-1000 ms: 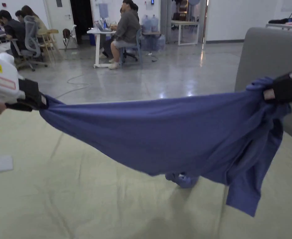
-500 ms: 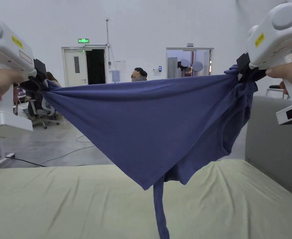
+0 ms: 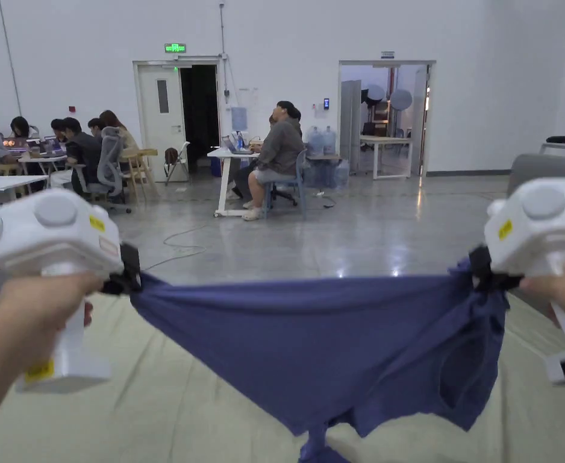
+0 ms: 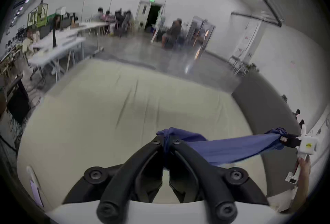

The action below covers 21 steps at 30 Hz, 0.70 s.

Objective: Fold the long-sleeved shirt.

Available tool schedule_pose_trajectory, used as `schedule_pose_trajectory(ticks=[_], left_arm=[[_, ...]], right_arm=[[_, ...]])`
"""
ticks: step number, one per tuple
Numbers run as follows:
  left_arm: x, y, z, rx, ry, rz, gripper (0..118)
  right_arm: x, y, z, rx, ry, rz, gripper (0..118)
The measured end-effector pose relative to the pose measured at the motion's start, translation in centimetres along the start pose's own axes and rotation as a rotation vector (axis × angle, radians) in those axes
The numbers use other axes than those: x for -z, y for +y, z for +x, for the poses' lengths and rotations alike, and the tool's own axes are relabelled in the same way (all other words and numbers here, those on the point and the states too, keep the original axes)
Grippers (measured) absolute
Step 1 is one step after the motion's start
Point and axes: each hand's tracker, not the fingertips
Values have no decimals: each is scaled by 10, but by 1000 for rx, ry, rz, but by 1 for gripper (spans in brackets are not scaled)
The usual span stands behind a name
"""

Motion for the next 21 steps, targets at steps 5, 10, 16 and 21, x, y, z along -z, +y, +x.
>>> schedule_pose_trajectory(ticks=[5, 10, 16, 21], left_arm=[[62, -125, -49, -56, 6, -239, 0], [51, -228, -94, -83, 9, -344, 0], [-2, -329, -136, -174, -9, -393, 0], [-48, -393, -145, -184, -24, -432, 0]], right_arm=[[65, -140, 1, -28, 36, -113, 6], [63, -265, 14, -28, 113, -193, 6], [8, -373, 29, 6, 179, -254, 6], [-34, -442, 31, 67, 192, -287, 6]])
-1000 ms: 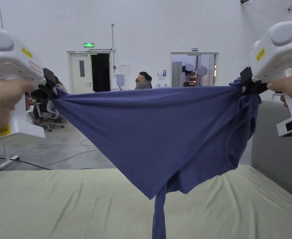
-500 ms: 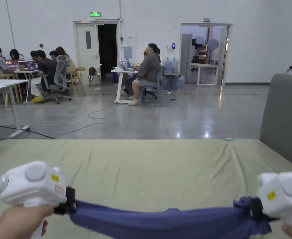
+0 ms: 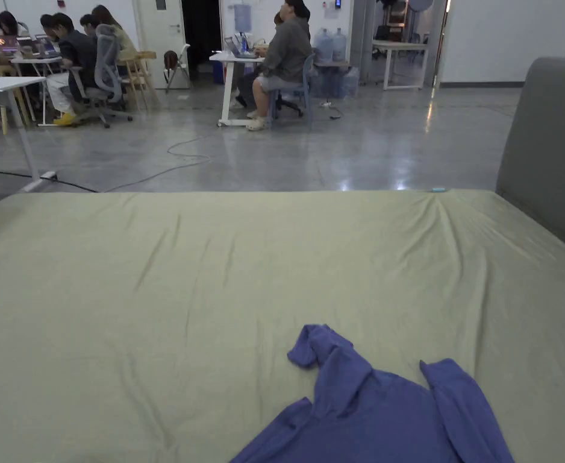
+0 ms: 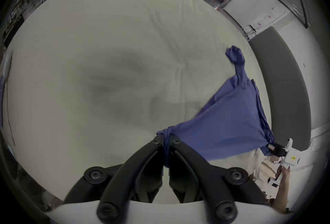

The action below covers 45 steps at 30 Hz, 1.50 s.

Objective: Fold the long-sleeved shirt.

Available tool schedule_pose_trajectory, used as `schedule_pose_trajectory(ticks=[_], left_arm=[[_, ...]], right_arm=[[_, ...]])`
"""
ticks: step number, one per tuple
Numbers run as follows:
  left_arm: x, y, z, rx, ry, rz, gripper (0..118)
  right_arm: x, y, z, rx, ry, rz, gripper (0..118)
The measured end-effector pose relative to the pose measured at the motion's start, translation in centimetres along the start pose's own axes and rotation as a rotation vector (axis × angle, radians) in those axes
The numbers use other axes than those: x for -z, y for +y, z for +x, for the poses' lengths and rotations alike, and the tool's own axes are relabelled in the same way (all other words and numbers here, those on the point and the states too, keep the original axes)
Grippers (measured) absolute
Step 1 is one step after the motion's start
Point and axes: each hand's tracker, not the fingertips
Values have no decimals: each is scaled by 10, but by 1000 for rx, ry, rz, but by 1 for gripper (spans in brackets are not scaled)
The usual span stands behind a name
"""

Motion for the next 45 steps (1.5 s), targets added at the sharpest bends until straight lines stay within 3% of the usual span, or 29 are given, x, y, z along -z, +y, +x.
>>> schedule_pose_trajectory(ticks=[6, 12, 18, 19, 20, 21, 22, 23, 25, 27, 28, 29, 30, 31, 32, 33, 35, 37, 38, 39, 40, 41, 42, 44, 45], left_arm=[[0, -48, -15, 29, 59, -14, 0], [22, -66, -32, 14, 63, 17, 0], [21, -75, -29, -9, 70, 55, 1], [16, -73, -31, -36, 55, 54, 11], [9, -71, -33, -112, 15, 52, 30], [-5, -71, -35, -195, -21, 64, 64], [-19, -73, -33, -233, -43, 91, 103], [-38, -75, -32, -219, -59, 153, 118], [-69, -84, -25, -154, -86, 257, 118], [-91, -92, -17, -94, -10, 278, 118], [-94, -96, -15, -81, 24, 260, 117], [-93, -101, -14, -72, 46, 197, 101], [-86, -110, -11, -38, 83, 138, 101], [-80, -119, -8, 21, 120, 115, 90], [-74, -125, -2, 87, 178, 101, 55], [-67, -129, 3, 117, 222, 64, 0], [-57, -127, -3, 95, 165, 78, 0], [-54, -109, -3, 34, 143, 104, 0], [-53, -101, -1, 48, 156, 126, 9], [-47, -88, 1, 71, 168, 155, 44], [-40, -81, 4, 86, 167, 146, 104], [-30, -73, 5, 107, 173, 120, 118], [-23, -68, 7, 148, 166, 175, 118], [5, -55, 16, 161, 176, 35, 117], [14, -53, 18, 180, 189, -8, 110]], right_arm=[[11, -50, -15, -88, -66, -95, 6], [45, -59, -10, -67, -83, -141, 7], [38, -54, 2, -36, -38, -161, 21], [34, -49, 3, -4, -28, -178, 36], [26, -45, 2, 43, -17, -196, 56], [12, -41, 1, 48, -7, -195, 80], [-2, -39, -1, 38, -18, -174, 95], [-23, -36, -3, 11, -27, -98, 95], [-60, -30, -8, -16, -22, 15, 95], [-88, -28, -12, 36, -29, 77, 95], [-93, -28, -13, 63, -19, 76, 94], [-95, -30, -13, 80, 22, 68, 84], [-96, -33, -19, 87, 48, 56, 84], [-95, -38, -23, 74, 45, 69, 75], [-93, -42, -29, 51, 41, 75, 51], [-85, -44, -38, 2, -4, 60, 6], [-79, -48, -47, -59, -54, 65, 0], [-71, -48, -52, -50, -15, 46, 0], [-67, -46, -54, -41, 2, 41, 0], [-65, -43, -55, -35, 8, 40, 0], [-63, -41, -55, -36, 7, 39, 0], [-58, -36, -57, -41, 1, 37, 0], [-54, -32, -58, -47, -8, 35, 0], [-46, -21, -58, -53, -17, 28, 0], [-40, -13, -59, -53, -18, 21, 0]])
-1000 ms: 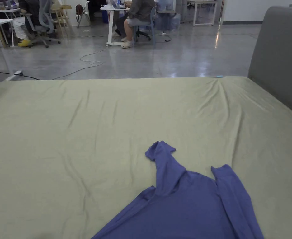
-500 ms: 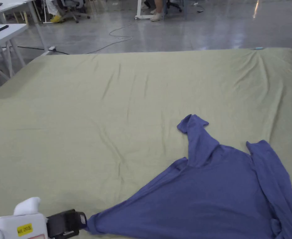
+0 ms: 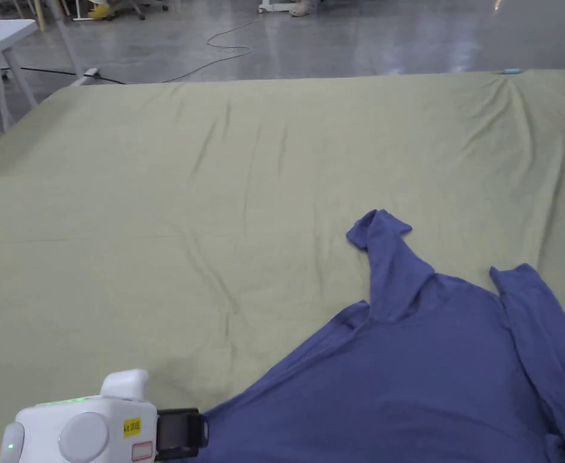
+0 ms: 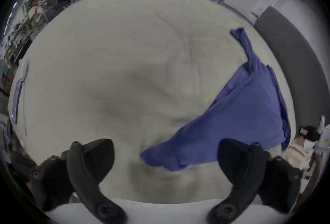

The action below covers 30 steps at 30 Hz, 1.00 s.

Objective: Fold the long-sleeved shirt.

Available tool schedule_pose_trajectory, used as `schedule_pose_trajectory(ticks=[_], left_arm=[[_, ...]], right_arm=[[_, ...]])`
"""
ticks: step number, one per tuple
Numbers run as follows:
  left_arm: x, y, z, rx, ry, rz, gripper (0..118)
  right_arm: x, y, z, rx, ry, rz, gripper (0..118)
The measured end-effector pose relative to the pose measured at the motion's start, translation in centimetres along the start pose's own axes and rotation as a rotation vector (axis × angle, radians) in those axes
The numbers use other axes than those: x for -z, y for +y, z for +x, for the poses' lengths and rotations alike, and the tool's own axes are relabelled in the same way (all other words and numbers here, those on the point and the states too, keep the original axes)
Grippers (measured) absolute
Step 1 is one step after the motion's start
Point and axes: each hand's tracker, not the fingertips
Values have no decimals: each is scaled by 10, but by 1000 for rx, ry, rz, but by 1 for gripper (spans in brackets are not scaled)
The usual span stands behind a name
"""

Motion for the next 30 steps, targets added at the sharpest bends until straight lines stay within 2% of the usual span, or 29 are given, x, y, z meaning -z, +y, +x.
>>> schedule_pose_trajectory(ticks=[1, 2, 3, 4, 5, 6, 8, 9, 10, 12, 15, 18, 19, 20, 21, 22, 23, 24, 25, 27, 28, 30], left_arm=[[6, 1, 4, 29, 15, -26, 82], [20, -2, 7, 83, 39, -53, 63], [20, -5, 14, 137, 147, -52, 62], [12, -7, 16, 144, 84, 8, 51], [7, -7, 18, 145, 100, 9, 29], [4, -8, 20, 173, 60, 27, 0], [0, -9, 25, 161, -26, 19, 0], [-1, -9, 26, 161, 0, 4, 0], [-1, -10, 26, 167, 4, 4, 0], [-7, -10, 25, 149, -14, 8, 0], [-9, -9, 18, 82, -58, 12, 0], [-10, -8, 18, 68, -47, 14, 0], [-10, -8, 18, 63, -45, 14, 0], [-10, -8, 18, 59, -46, 14, 0], [-10, -8, 20, 59, -44, 15, 0], [-10, -8, 22, 59, -44, 15, 0], [-10, -8, 23, 59, -44, 14, 0], [-11, -7, 23, 58, -43, 14, 0], [-12, -7, 24, 56, -44, 18, 0], [-15, -7, 23, 41, -54, 31, 0], [-18, -7, 23, 34, -60, 36, 0], [-28, -7, 19, 5, -77, 76, 0]], right_arm=[[6, 9, -2, -5, -1, -6, 0], [13, 23, -4, -29, -13, -9, 0], [19, 36, -7, -69, -26, -9, 0], [24, 51, -10, -106, -39, -9, 0], [34, 72, -15, -143, -51, 0, 0], [43, 98, -18, -174, -51, 18, 7], [66, 143, -21, -228, -34, 31, 83], [93, 170, -18, -260, -33, 14, 109], [114, 192, -20, -286, -64, 6, 118], [153, 230, -25, -382, -96, -15, 118], [208, 266, -31, -423, -169, -150, 118], [245, 272, -37, -471, -266, -244, 115], [251, 271, -39, -479, -279, -253, 104], [253, 266, -41, -472, -250, -259, 91], [249, 263, -43, -442, -169, -262, 77], [244, 262, -47, -444, -151, -265, 56], [239, 259, -52, -461, -155, -252, 40], [233, 255, -58, -526, -155, -226, 13], [229, 251, -62, -582, -160, -222, 0], [215, 237, -71, -675, -244, -178, 0], [204, 234, -70, -665, -222, -153, 0], [167, 229, -64, -564, -150, -95, 0]])
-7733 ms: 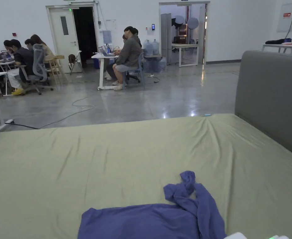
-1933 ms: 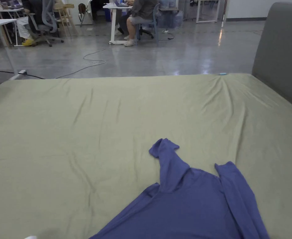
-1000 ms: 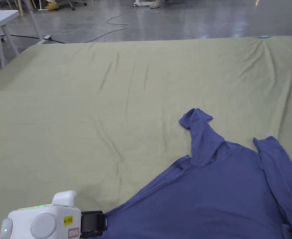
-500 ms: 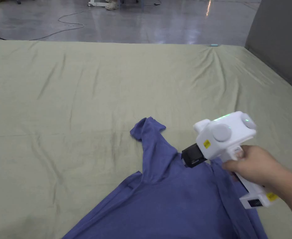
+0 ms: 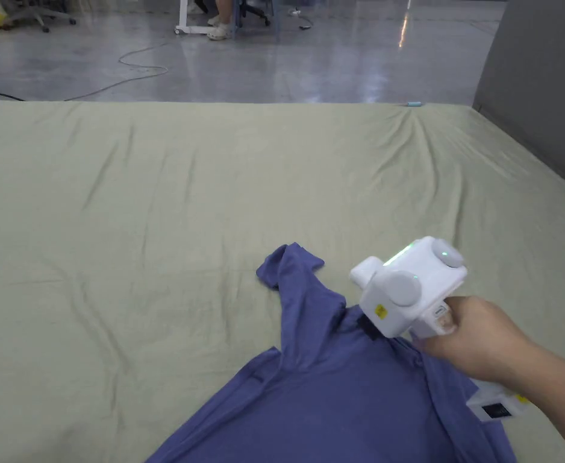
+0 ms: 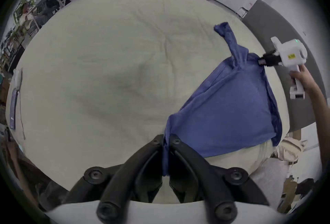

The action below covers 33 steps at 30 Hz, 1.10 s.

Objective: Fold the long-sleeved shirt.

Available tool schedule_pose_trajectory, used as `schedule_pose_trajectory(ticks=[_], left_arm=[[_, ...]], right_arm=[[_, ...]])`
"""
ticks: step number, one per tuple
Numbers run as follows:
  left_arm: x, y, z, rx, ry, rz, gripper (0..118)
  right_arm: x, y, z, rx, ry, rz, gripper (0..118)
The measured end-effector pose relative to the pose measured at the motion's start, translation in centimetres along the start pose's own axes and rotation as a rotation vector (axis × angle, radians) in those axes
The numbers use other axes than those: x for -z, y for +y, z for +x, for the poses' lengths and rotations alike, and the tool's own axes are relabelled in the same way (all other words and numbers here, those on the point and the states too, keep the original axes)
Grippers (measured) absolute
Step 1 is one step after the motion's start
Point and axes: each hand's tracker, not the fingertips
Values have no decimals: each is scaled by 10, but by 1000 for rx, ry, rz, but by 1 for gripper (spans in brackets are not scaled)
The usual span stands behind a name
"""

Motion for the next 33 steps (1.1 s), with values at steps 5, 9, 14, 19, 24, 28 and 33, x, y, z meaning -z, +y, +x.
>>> schedule_pose_trajectory(ticks=[5, 9, 14, 19, 24, 28, 33], left_arm=[[-41, 8, 4, -59, -72, 99, 0], [-80, 24, 24, -51, -119, 196, 0], [-135, 77, 55, 10, -157, 329, 0], [-199, 146, 79, 65, -221, 470, 0], [-250, 234, 89, 26, -238, 567, 0], [-287, 309, 105, 74, -155, 617, 0], [-336, 396, 125, 85, -81, 675, 0]], right_arm=[[-134, -56, 22, 168, 104, 264, 0], [-240, -103, 27, 152, 70, 382, 0], [-344, -125, 42, 226, 11, 553, 0], [-410, -109, 63, 241, -127, 621, 0], [-450, -59, 99, 274, -156, 658, 0], [-481, 7, 128, 286, -211, 696, 0], [-524, 106, 161, 293, -325, 740, 0]])
